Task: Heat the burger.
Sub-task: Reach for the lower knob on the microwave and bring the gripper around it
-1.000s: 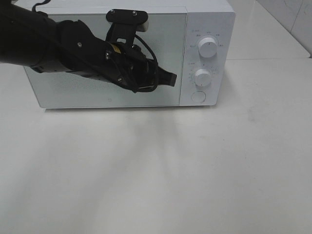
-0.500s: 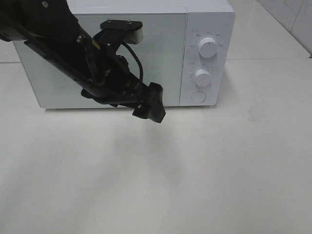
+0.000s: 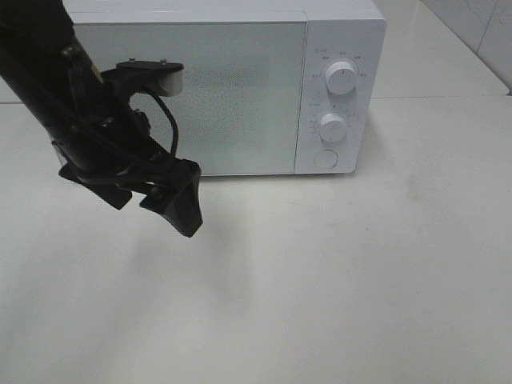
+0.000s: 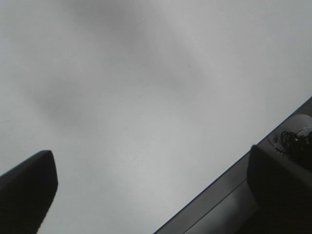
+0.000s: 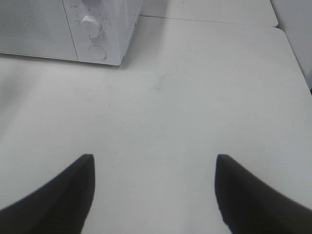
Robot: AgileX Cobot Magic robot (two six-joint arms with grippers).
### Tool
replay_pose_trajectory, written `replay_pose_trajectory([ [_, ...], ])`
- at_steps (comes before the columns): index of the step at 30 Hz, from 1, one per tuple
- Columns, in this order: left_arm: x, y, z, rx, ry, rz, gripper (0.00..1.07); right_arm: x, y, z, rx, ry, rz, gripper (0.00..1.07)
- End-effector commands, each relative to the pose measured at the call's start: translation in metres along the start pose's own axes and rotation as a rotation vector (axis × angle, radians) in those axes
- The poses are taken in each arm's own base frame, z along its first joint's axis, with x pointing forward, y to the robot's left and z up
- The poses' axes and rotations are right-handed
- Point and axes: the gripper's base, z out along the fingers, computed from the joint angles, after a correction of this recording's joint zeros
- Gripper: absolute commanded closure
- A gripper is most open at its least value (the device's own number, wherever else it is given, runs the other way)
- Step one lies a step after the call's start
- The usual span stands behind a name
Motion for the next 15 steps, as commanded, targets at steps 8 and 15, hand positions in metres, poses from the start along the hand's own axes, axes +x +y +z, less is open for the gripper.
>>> replay_pose_trajectory([
  [8,0.019,0.035,-0.055,-0.021,-0.039,-0.136,0.08,0.002,0.0,-0.003,0.003,-0.027,0.006,0.39],
  [15,0.043,0.059,-0.08,-0.046,-0.073,-0.24,0.08,0.002,0.0,-0.003,0.003,-0.027,0.006,0.39],
])
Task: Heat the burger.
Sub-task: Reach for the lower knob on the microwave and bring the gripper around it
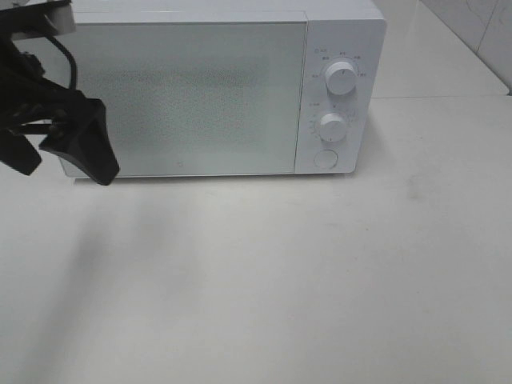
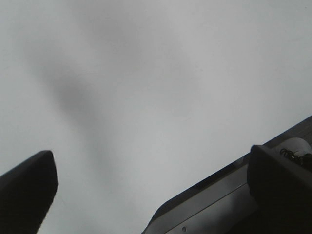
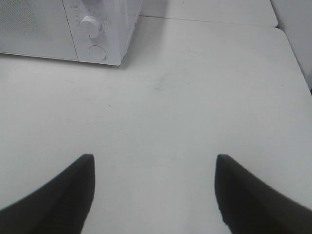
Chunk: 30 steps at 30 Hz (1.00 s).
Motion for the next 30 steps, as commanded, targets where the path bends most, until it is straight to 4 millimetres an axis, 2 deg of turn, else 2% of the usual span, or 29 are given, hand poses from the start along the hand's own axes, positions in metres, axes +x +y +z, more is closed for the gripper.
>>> replay_pose_trajectory([
  [1,0.015,0.012,-0.009,-0.01,-0.001,-0.058,0.08,0.002,0.0,-0.003,0.003,-0.027,0.006,0.39],
  [2,0.015,0.012,-0.009,-0.01,-0.001,-0.058,0.08,0.002,0.0,-0.003,0.003,-0.027,0.006,0.39],
  [4,0.037,0.024,-0.015,-0.028,-0.004,-0.115,0.08,0.002,0.0,-0.003,0.003,-0.027,0.006,0.39],
  [8,0.048,0.029,-0.018,-0.041,-0.007,-0.142,0.08,0.002,0.0,-0.003,0.003,-0.027,0.006,0.39],
  [10,0.072,0.038,-0.025,-0.06,-0.021,-0.199,0.08,0.002,0.0,-0.003,0.003,-0.027,0.006,0.39],
  [13,0.077,0.039,-0.028,-0.066,-0.033,-0.21,0.08,0.002,0.0,-0.003,0.003,-0.027,0.006,0.39],
  [14,0.089,0.043,-0.032,-0.081,-0.048,-0.237,0.08,0.002,0.0,-0.003,0.003,-0.027,0.006,0.39],
  [16,0.094,0.044,-0.034,-0.088,-0.055,-0.248,0.08,0.002,0.0,-0.003,0.003,-0.027,0.006,0.39],
  [17,0.107,0.046,-0.037,-0.108,-0.07,-0.268,0.08,0.002,0.0,-0.003,0.003,-0.027,0.006,0.39],
  [18,0.118,0.046,-0.04,-0.121,-0.087,-0.291,0.08,0.002,0.0,-0.003,0.003,-0.027,0.006,0.39],
  [19,0.118,0.046,-0.04,-0.121,-0.087,-0.291,0.08,0.002,0.0,-0.003,0.003,-0.027,0.006,0.39],
  [24,0.145,0.034,-0.048,-0.151,-0.148,-0.279,0.08,0.002,0.0,-0.003,0.003,-0.027,0.006,0.39],
  [25,0.145,0.034,-0.048,-0.151,-0.148,-0.279,0.08,0.002,0.0,-0.003,0.003,-0.027,0.006,0.39],
  [29,0.17,0.024,-0.047,-0.167,-0.189,-0.264,0.09,0.002,0.0,-0.003,0.003,-0.027,0.006,0.39],
  [30,0.17,0.024,-0.047,-0.167,-0.189,-0.264,0.09,0.002,0.0,-0.003,0.003,-0.027,0.006,0.39],
])
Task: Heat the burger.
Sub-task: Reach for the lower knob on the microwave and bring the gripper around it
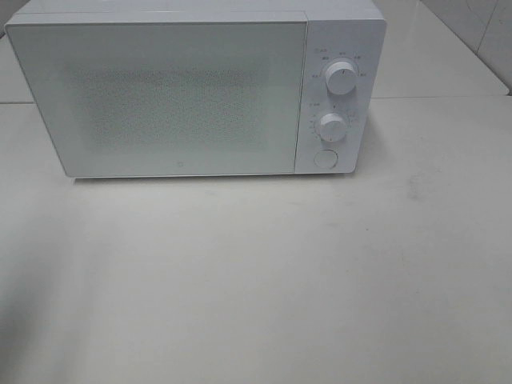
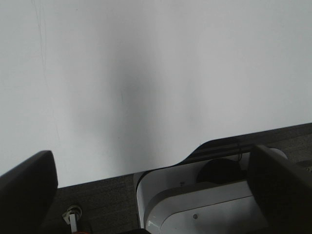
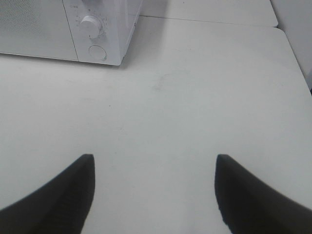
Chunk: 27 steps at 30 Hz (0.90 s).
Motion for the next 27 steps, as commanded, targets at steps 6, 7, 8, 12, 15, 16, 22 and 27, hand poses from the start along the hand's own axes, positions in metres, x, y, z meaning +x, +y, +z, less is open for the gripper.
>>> replay_pose_trajectory([
  [6,0.046,-0.003,-0.005,-0.027,-0.096,0.019,0.09,0.002,0.0,-0.003,0.003,-0.027,0.006,0.39],
  [7,0.051,-0.004,-0.008,-0.029,-0.121,0.02,0.09,0.002,0.0,-0.003,0.003,-0.027,0.006,0.39],
  [8,0.061,-0.006,-0.011,-0.032,-0.171,-0.004,0.09,0.002,0.0,-0.003,0.003,-0.027,0.006,0.39],
  [12,0.072,-0.007,-0.019,-0.049,-0.28,-0.001,0.09,0.002,0.0,-0.003,0.003,-0.027,0.006,0.39],
  [15,0.084,-0.009,-0.03,-0.071,-0.385,0.011,0.09,0.002,0.0,-0.003,0.003,-0.027,0.006,0.39],
  [16,0.092,-0.01,-0.035,-0.083,-0.442,0.024,0.09,0.002,0.0,-0.003,0.003,-0.027,0.006,0.39],
  [22,0.111,-0.014,-0.046,-0.09,-0.58,0.049,0.09,0.002,0.0,-0.003,0.003,-0.027,0.006,0.39],
  [27,0.137,-0.019,-0.056,-0.1,-0.75,0.082,0.09,0.002,0.0,-0.003,0.003,-0.027,0.006,0.39],
])
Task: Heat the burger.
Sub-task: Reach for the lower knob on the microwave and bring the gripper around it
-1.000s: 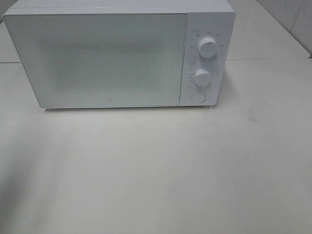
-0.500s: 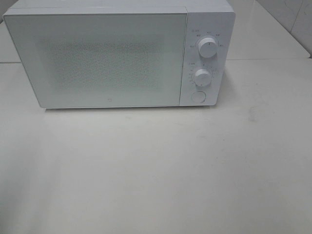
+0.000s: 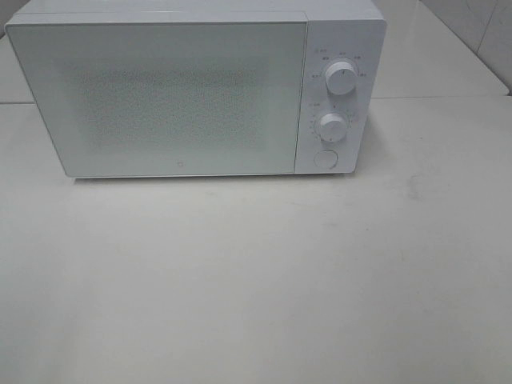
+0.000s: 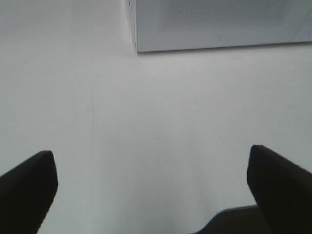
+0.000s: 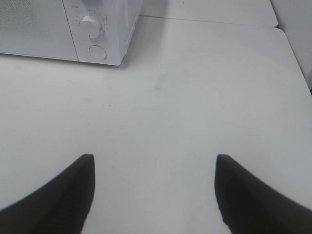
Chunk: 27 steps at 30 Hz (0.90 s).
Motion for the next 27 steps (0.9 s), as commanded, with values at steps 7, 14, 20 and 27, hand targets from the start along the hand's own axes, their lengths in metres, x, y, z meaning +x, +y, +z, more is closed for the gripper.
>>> replay_pose_trajectory([
  [7,0.0071,-0.0021,-0.0104,-0.002,-0.094,0.002,0.09,0.0023,-0.0002,-0.0025,0.003,-0.025,0.006,0.39],
  [14,0.007,-0.002,-0.0103,-0.003,-0.093,0.004,0.09,0.0021,-0.0002,-0.0023,0.003,-0.023,0.006,0.39],
  [20,0.007,-0.002,-0.0103,-0.003,-0.093,0.004,0.09,0.0021,-0.0002,-0.0023,0.003,-0.023,0.006,0.39],
  [27,0.0068,-0.0019,-0.01,-0.003,-0.091,0.004,0.09,0.0021,-0.0002,-0.0023,0.003,-0.023,0.006,0.39],
])
